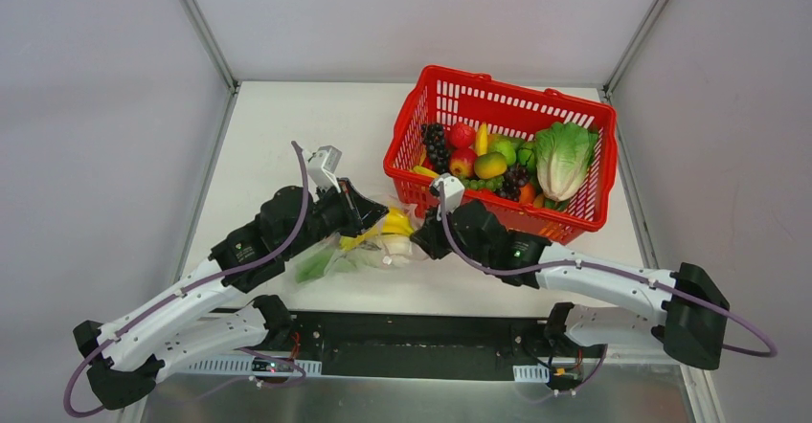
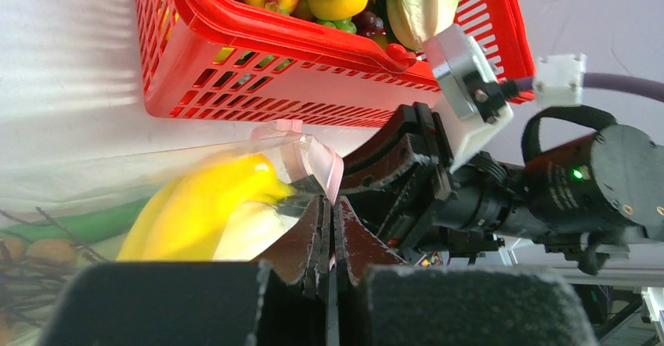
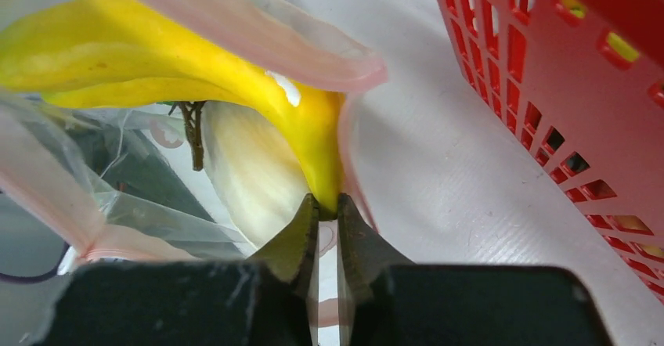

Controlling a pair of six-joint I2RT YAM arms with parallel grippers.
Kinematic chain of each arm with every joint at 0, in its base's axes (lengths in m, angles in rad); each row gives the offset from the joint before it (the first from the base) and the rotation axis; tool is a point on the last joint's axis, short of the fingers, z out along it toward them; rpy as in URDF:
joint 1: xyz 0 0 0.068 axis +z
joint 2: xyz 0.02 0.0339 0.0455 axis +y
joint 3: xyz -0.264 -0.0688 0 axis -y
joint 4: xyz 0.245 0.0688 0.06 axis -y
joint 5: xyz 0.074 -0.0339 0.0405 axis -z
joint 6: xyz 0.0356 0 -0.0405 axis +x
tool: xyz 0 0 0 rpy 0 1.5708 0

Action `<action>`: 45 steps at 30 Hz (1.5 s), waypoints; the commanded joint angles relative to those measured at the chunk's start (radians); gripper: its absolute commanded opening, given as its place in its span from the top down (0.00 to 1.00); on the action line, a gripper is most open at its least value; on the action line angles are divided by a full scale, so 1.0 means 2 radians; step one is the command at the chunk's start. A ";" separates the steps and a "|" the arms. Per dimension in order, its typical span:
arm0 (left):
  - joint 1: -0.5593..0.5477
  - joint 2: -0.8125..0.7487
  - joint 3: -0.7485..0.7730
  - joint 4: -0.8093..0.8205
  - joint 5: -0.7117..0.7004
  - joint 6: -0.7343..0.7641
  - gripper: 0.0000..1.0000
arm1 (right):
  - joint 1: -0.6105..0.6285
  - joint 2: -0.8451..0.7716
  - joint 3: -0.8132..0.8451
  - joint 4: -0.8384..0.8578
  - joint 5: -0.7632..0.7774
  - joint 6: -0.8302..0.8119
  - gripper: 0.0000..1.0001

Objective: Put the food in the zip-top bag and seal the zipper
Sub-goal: Adjust the fake fruit in the zipper food storage bag.

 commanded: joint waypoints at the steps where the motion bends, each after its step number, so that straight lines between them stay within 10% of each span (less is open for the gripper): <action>1: -0.004 0.002 0.008 0.031 -0.007 -0.003 1.00 | 0.036 -0.020 0.062 -0.025 0.041 -0.064 0.96; 19: -0.004 0.006 0.012 0.024 0.001 -0.005 1.00 | 0.124 0.065 0.150 -0.037 0.208 -0.163 0.94; 45: -0.005 0.004 -0.005 0.054 0.015 -0.018 1.00 | 0.060 0.036 0.060 0.114 -0.077 -0.089 0.73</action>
